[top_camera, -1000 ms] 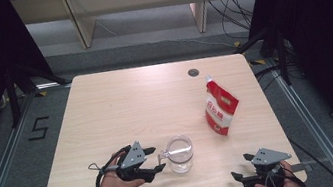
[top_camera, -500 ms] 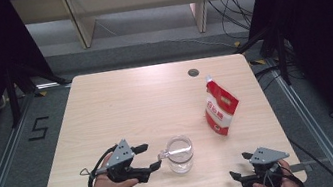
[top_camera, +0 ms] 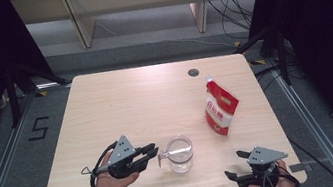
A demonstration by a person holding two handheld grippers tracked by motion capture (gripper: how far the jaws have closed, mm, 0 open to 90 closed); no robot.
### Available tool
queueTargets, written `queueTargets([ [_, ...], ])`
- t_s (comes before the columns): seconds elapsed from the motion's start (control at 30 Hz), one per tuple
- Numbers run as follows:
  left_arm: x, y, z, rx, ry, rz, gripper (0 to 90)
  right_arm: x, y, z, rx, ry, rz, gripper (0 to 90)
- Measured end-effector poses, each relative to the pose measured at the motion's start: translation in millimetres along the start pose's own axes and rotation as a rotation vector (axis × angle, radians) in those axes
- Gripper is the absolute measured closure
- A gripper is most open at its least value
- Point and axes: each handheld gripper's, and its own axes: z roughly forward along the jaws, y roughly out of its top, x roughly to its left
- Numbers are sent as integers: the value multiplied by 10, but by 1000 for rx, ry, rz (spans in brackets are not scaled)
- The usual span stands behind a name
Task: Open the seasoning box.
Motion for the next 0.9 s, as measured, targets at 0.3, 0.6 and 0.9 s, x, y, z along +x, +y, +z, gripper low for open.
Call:
queueTargets([
  [0.3,-19,32,60,20,-21,34,892,-5,18,1,-10,-10,-7,254],
  [0.6,-39,17,122,28,-23,14,893,43,127,-48,-112,-20,-20,375],
  [0.9,-50,-11,143,32,-16,14,894,80,140,-13,-90,4,2,369],
])
